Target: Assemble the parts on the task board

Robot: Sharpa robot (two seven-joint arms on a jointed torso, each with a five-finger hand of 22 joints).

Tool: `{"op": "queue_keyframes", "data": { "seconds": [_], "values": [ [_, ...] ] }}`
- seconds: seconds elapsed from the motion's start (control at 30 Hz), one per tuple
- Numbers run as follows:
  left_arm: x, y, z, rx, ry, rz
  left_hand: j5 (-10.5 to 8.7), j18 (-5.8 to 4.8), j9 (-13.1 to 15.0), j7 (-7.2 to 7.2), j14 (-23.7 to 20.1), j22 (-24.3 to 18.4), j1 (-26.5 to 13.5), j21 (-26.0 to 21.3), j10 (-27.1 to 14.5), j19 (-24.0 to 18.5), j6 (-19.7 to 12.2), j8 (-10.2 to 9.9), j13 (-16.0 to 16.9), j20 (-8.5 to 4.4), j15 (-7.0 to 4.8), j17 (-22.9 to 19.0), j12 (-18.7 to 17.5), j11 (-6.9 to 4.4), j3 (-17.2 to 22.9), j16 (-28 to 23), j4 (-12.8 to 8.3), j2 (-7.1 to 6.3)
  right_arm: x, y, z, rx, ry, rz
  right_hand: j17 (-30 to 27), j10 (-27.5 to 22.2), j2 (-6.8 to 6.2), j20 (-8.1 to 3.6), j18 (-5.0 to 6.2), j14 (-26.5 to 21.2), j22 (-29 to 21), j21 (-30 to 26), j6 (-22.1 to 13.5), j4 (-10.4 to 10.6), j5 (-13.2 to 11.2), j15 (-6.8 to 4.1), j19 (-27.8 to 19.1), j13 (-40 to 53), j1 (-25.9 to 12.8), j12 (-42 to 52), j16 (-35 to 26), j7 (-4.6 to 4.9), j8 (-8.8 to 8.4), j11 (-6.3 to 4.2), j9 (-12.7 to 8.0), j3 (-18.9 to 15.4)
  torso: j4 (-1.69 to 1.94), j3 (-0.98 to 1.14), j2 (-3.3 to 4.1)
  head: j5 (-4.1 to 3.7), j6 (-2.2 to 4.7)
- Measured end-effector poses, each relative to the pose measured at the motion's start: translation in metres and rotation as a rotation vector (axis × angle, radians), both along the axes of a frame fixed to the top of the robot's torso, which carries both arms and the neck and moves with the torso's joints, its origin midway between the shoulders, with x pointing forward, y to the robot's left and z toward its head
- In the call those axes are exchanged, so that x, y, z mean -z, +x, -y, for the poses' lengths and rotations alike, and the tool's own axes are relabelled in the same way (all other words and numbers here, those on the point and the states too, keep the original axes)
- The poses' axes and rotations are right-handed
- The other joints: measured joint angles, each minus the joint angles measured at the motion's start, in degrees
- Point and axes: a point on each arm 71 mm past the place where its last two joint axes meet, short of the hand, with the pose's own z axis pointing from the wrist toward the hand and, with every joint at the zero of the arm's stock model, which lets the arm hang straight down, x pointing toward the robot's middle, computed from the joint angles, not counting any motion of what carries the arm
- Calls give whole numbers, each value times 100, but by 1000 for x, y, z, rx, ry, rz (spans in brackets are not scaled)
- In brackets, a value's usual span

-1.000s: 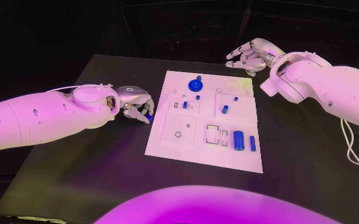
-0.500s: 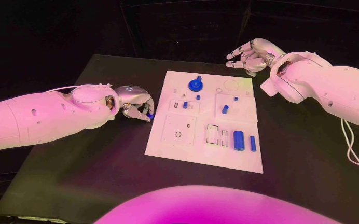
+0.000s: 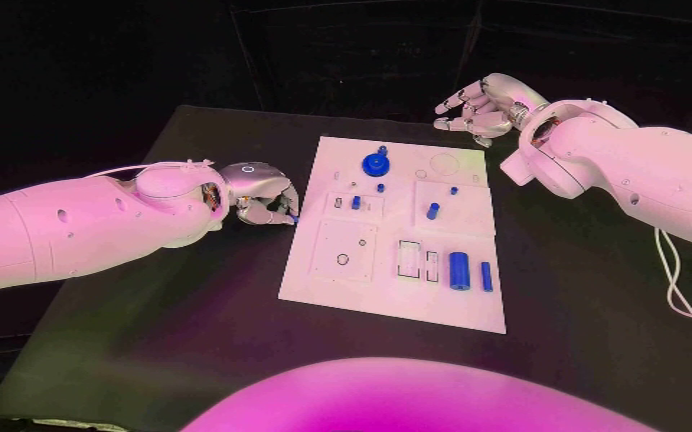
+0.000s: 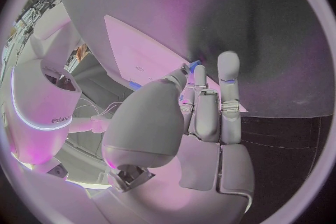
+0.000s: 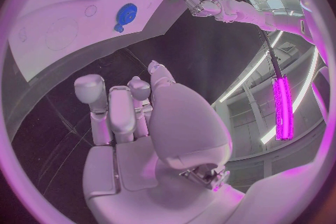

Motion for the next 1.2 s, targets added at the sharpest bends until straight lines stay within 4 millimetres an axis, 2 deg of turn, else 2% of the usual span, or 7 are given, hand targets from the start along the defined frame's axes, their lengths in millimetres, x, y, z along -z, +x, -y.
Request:
{"op": "queue_keyframes", "data": {
  "seconds": [0.1, 0.13, 0.33, 0.63, 0.87, 0.93, 1.2],
  "values": [
    [0, 0, 0, -2, -3, 3, -1, 0, -43, 1, 0, 2, -2, 0, 12, 0, 1, -22, 0, 0, 0, 0, 0, -13, 127, 0, 35, -2, 0, 0, 0, 0, 0, 0, 0, 0, 0, 0, 0, 0, 0, 0, 0, 0, 0, 0, 0, 0, 0, 0, 0, 0, 0, 0, 0, 0, 0, 0, 0, -1, 0],
    [0, 0, 0, -2, -3, 3, -2, 0, -43, 5, 0, 2, -36, 0, 24, 7, 5, -22, 0, 6, 0, 0, 0, -25, 216, 0, 108, -36, 0, 0, 0, 0, 0, 0, 0, 0, 0, 0, 0, 0, 0, 0, 0, 0, 0, 0, 0, 0, 0, 0, 0, 0, 0, 0, 0, 0, 0, 0, 0, -1, 0],
    [0, 0, -1, -6, -4, 6, -18, 0, -43, 6, 0, 40, -264, 0, 51, 21, 6, -19, 0, 21, 0, 6, 17, -13, 706, 0, 28, -266, 0, 0, 0, -1, 0, 0, 0, 0, 0, 0, 0, 0, 0, 0, 0, 0, 0, 0, 0, 0, 0, 0, 0, 0, 0, 0, 0, 0, 0, 0, 1, -1, 0],
    [-2, 2, -1, -12, -7, 16, -23, 0, -42, 30, 228, 370, -405, 545, 196, 275, 31, -13, 45, -6, -20, 347, 135, -56, 1001, 229, 19, -407, 0, 0, 0, -1, 0, -1, 0, 0, 0, 0, 0, 0, 0, 0, 0, 0, 0, 0, 0, 1, 0, 0, 0, 0, 0, 0, 0, 0, 0, -1, 1, -1, 0],
    [-4, 2, -1, -13, -15, 30, -37, 0, -42, 39, 300, 615, -518, 925, 299, 429, 84, 6, 87, -38, -51, 377, 247, -95, 1212, 398, -2, -522, 0, 0, -1, -1, 0, -1, 0, 0, 0, 0, 0, 0, 0, 0, 0, 0, 0, 0, 0, -4, 0, 0, 0, 0, 0, 0, 0, 0, 0, -1, 1, -3, 0],
    [-6, 2, -2, -14, -18, 36, -27, -56, -42, 39, 319, 681, -546, 1027, 299, 466, 85, 6, 97, -51, -70, 377, 285, -94, 1263, 429, -8, -551, 0, 0, -1, -2, 0, -1, 0, 0, 0, 0, 0, 0, 0, 0, 0, 0, 0, 0, 0, -4, 0, 0, 0, 0, 0, 0, 0, 0, 3, 1, 1, -3, 0],
    [-25, 3, -2, -11, -35, 81, -17, -90, -41, 38, 320, 801, -604, 1187, 370, 503, 123, 6, 119, -71, -71, 377, 334, -106, 1375, 472, -10, -609, 0, 0, -1, -2, 0, -1, -6, 0, 0, 0, -1, 0, -12, 0, 0, 0, 0, 0, 0, -14, 0, 0, 0, 0, 0, 0, -4, 0, 5, 4, 0, 2, 0]
  ]
}}
